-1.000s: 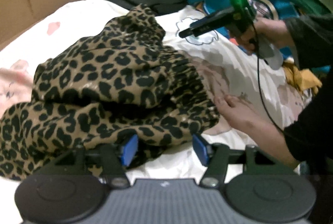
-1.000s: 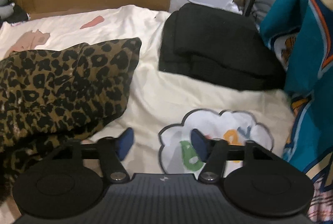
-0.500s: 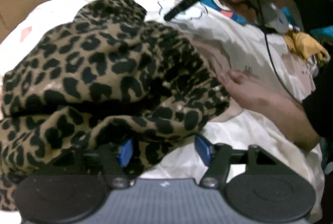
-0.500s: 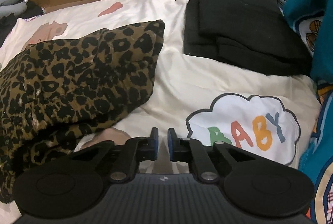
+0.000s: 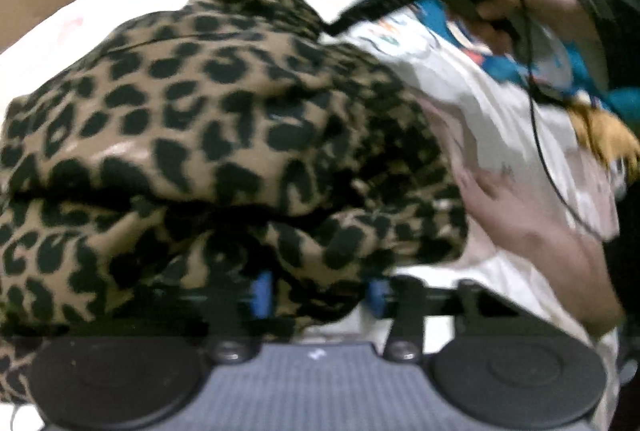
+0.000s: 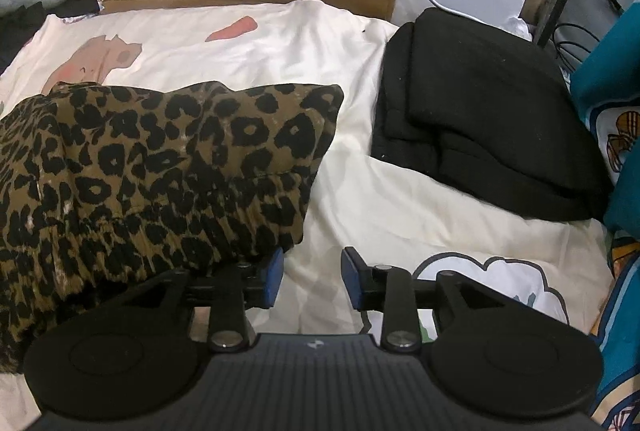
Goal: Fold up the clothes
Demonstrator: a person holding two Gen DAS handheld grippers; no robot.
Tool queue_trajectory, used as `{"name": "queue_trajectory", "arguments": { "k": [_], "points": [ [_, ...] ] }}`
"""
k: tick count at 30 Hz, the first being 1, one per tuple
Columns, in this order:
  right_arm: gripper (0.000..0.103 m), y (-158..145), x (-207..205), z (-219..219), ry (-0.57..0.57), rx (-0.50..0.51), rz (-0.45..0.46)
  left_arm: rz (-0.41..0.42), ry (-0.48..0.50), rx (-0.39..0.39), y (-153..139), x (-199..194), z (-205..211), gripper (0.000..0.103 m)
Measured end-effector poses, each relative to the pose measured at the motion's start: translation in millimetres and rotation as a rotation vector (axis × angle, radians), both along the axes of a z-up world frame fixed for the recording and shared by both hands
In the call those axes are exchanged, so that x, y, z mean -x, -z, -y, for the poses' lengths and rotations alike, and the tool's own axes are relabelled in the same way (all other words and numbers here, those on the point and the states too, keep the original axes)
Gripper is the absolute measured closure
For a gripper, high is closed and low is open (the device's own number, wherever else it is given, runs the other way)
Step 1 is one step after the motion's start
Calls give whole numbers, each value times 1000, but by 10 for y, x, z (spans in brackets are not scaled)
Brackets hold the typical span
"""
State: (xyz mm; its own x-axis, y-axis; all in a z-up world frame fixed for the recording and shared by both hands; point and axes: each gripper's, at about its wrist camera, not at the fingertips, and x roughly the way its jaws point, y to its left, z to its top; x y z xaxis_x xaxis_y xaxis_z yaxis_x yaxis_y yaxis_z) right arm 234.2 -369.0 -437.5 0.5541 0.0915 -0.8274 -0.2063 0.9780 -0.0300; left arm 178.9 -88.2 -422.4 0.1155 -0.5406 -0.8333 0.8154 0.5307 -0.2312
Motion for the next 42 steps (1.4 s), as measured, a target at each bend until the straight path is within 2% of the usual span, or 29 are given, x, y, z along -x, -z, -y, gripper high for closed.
{"name": "queue_trajectory", "arguments": {
  "k": [1, 4, 10, 13, 16, 20, 23, 26, 29, 31, 33, 35, 42],
  "points": [
    [64, 0, -12, 3, -1, -2, -2, -20, -27, 18, -19, -42, -42, 89],
    [64, -29, -26, 13, -24, -29, 0, -50, -112, 86, -154, -132, -200, 98],
    [64, -134, -118, -17, -70, -19, 46, -58, -335, 234, -535, -314, -675, 101],
    [59, -161, -207, -33, -103, 0, 65, -35, -470, 284, -724, -511, -1004, 102],
    [54, -202, -272, -56, -147, 17, 80, 11, -570, 307, -851, -707, -1200, 103],
    [53, -251, -326, -73, -177, 43, 94, 82, -726, 309, -964, -1063, -1558, 103],
    [48, -244, -400, -6, -160, 61, 87, 56, -790, 303, -983, -1312, -1795, 103],
    [45, -214, -454, 134, -118, 59, 62, 35, -762, 262, -1055, -1344, -1856, 103],
    [40, -157, -440, 240, -91, 51, 35, 26, -715, 200, -1031, -1214, -1839, 78],
    [34, -120, -412, 280, -63, 43, 20, 17, -686, 177, -984, -1081, -1776, 42],
    [23, -101, -379, 298, -42, 27, 6, 24, -644, 162, -961, -921, -1661, 31],
    [17, -100, -334, 285, -32, 25, 4, 27, -593, 157, -950, -769, -1546, 29],
    [16, -89, -237, 237, -35, 46, 8, -18, -351, 153, -903, -303, -1113, 29]
  ]
}}
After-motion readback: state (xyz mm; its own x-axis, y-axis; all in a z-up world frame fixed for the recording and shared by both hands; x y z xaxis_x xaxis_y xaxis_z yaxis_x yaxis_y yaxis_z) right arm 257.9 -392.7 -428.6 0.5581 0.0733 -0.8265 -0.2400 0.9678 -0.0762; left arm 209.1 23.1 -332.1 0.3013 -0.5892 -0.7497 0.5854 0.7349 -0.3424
